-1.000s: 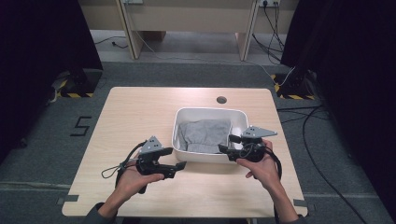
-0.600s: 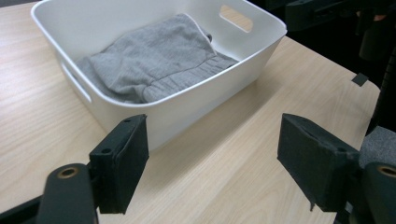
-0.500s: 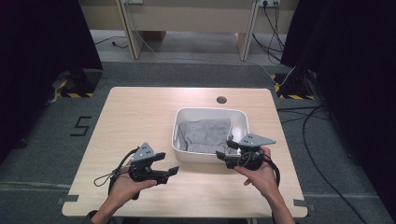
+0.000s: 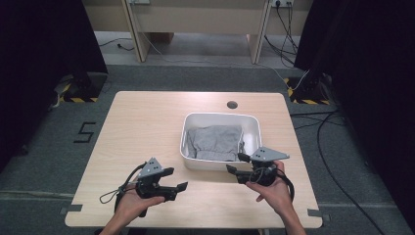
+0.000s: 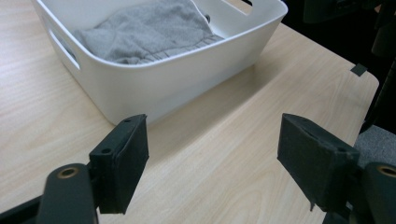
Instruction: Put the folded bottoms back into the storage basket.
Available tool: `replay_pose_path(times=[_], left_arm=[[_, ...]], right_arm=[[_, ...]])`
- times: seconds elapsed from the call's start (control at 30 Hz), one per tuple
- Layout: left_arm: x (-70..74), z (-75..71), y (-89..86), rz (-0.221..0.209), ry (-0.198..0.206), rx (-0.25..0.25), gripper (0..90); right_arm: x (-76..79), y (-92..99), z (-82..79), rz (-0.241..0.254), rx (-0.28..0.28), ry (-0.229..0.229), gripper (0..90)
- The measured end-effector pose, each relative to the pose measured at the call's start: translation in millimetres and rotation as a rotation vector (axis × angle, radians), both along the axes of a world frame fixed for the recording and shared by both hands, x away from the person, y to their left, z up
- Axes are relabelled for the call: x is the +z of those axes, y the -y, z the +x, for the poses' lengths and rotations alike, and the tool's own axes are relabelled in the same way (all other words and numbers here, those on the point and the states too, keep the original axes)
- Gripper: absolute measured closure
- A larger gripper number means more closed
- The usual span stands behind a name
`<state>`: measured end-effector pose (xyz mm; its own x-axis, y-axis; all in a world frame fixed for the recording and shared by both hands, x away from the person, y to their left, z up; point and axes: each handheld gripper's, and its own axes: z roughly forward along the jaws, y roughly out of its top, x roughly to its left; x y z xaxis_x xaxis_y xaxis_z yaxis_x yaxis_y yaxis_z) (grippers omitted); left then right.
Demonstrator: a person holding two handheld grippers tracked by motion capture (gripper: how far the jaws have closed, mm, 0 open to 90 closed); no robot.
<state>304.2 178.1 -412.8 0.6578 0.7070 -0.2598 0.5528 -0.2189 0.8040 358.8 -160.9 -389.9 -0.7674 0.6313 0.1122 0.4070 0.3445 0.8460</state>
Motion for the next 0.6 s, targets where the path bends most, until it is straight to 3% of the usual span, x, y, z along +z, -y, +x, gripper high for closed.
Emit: replay_pose_path(times=[0.3,0.47,0.6], left_arm=[[-18.5,-4.9,-8.4,0.008,-0.001,0.033,24.2],[-25.0,-7.2,-15.0,-0.029,-0.005,0.037,19.4],[-30.5,-9.1,-17.9,-0.011,-0.013,0.044,16.9]], right_arm=[[-11.1,4.2,-8.6,-0.005,0.000,-0.018,38.5],[-19.5,5.1,-11.5,-0.006,-0.010,-0.016,37.8],[-24.5,3.3,-16.1,0.012,0.006,-0.006,34.6]])
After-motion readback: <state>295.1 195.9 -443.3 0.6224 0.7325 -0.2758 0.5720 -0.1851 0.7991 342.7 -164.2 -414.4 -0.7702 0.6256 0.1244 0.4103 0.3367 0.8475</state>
